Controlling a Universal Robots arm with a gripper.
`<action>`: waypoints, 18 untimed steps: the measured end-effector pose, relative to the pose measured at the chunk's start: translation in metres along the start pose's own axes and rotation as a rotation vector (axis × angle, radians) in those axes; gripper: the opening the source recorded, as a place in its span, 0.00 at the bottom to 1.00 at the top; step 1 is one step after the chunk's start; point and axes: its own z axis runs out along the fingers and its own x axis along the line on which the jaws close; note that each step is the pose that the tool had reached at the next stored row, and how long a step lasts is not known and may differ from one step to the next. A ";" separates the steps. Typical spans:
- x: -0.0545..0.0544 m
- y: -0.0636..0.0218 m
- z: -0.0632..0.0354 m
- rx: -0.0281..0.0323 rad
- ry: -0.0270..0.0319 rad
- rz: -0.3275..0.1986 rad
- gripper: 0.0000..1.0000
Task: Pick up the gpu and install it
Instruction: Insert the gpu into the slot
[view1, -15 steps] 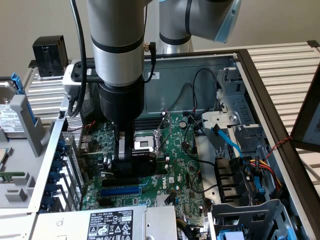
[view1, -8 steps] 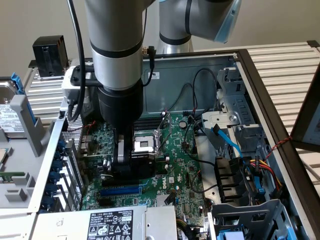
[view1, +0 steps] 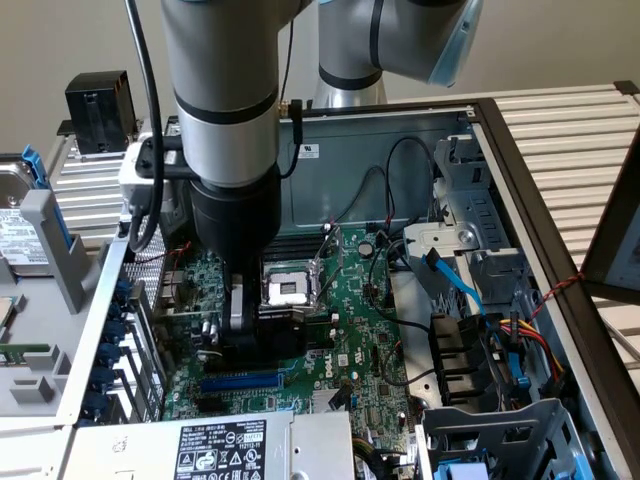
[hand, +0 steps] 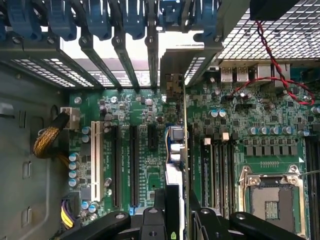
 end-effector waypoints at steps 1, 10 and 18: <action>0.000 0.0000 0.0006 0.0000 0.0000 0.000 0.27; 0.001 0.0034 0.0039 0.0001 -0.0001 0.003 0.27; 0.004 0.0040 0.0049 -0.0012 -0.0008 0.017 0.27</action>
